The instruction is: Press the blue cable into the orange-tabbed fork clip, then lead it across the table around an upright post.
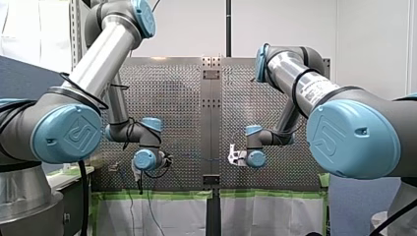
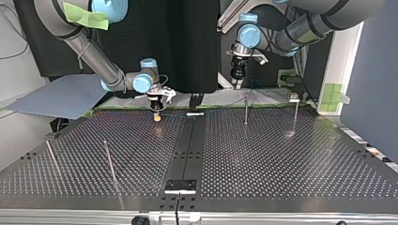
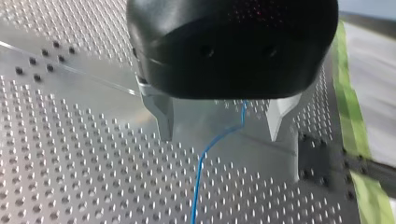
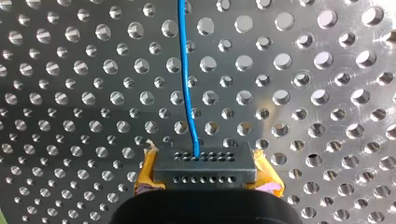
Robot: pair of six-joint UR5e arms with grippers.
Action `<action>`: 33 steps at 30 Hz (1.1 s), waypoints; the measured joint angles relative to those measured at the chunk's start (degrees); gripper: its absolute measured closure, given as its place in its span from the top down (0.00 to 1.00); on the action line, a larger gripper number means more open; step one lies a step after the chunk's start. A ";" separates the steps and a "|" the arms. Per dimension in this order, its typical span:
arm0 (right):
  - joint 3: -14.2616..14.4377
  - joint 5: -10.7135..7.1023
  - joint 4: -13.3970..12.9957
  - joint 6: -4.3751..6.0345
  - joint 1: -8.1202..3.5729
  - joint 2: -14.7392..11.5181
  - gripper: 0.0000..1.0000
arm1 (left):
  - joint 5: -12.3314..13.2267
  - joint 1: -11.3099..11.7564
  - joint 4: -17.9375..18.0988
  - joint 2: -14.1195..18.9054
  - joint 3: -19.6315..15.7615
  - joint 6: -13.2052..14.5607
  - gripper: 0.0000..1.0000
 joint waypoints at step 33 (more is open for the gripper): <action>0.00 -0.25 0.13 -0.16 -0.06 0.01 0.00 | -10.36 -2.23 -8.96 -8.67 14.55 6.00 1.00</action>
